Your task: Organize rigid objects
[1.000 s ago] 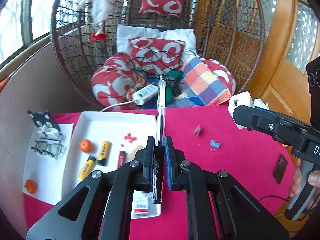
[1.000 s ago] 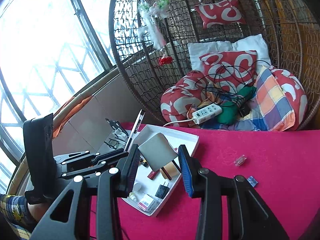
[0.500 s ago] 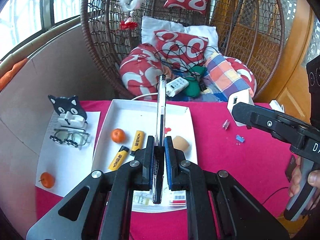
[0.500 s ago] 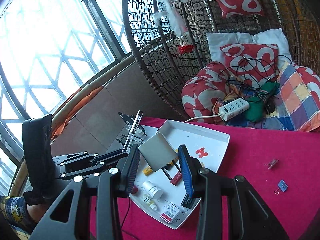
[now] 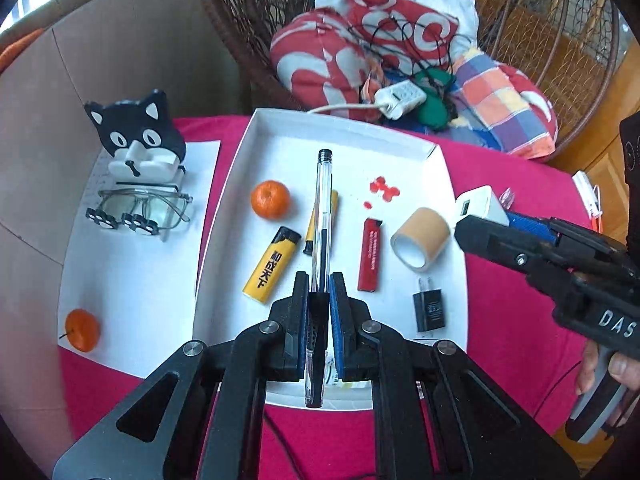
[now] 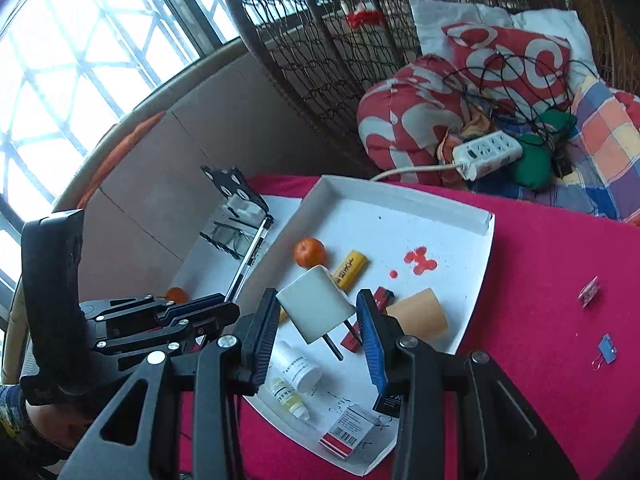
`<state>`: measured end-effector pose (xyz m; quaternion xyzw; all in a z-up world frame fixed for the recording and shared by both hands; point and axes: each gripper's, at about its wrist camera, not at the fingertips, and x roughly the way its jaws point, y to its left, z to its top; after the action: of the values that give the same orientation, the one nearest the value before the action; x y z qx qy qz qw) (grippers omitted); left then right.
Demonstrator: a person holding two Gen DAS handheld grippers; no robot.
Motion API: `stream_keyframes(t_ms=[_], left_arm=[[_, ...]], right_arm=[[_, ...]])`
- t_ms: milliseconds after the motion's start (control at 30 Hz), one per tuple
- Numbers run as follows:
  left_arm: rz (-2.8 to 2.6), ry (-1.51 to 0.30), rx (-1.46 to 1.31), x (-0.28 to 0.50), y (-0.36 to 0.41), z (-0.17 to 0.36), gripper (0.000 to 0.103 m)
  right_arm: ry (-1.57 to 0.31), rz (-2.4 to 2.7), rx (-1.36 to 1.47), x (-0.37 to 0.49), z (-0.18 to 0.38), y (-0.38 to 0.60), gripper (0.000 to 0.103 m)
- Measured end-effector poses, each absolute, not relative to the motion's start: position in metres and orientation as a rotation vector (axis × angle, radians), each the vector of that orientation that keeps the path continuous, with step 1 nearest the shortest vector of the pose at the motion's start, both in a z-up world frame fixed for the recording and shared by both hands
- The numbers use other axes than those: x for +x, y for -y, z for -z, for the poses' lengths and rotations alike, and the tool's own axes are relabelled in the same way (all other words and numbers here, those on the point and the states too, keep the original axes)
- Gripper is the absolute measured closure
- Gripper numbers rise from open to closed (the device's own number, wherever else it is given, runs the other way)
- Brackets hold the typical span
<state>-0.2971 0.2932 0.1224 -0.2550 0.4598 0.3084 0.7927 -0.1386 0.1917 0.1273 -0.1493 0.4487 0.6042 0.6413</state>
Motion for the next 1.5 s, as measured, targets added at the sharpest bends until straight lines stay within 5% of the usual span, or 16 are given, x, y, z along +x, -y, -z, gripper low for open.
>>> stream_keyframes(t_ms=[667, 733, 800, 833, 867, 900, 933, 1500], left_arm=[[-0.658, -1.097, -0.498, -0.26, -0.297, -0.09, 0.092], [-0.692, -1.088, -0.498, -0.263, -0.297, -0.093, 0.079], [-0.771, -1.077, -0.504, -0.27, -0.302, -0.095, 0.025], [-0.803, -1.067, -0.524, -0.276, -0.305, -0.096, 0.015], [-0.821, -1.051, -0.554, -0.283, -0.308, -0.098, 0.002], [-0.839, -1.048, -0.568, -0.287, -0.309, -0.1, 0.0], [-0.862, -1.04, -0.569, -0.291, -0.308, -0.104, 0.0], [-0.96, -0.757, -0.498, -0.287, -0.216, -0.222, 0.0]], right_arm=[[-1.042, -1.27, -0.481, -0.147, -0.096, -0.213, 0.063], [-1.013, -1.278, -0.495, -0.149, -0.099, -0.212, 0.062], [-0.978, -1.278, -0.493, -0.149, -0.104, -0.208, 0.061], [-0.976, -1.282, -0.477, -0.146, -0.106, -0.205, 0.059], [-0.978, -1.278, -0.459, -0.142, -0.107, -0.203, 0.046], [-0.983, -1.273, -0.445, -0.138, -0.108, -0.2, 0.012], [-0.984, -1.267, -0.426, -0.135, -0.11, -0.196, 0.0], [-0.691, -1.393, -0.284, -0.114, -0.232, -0.097, 0.0]])
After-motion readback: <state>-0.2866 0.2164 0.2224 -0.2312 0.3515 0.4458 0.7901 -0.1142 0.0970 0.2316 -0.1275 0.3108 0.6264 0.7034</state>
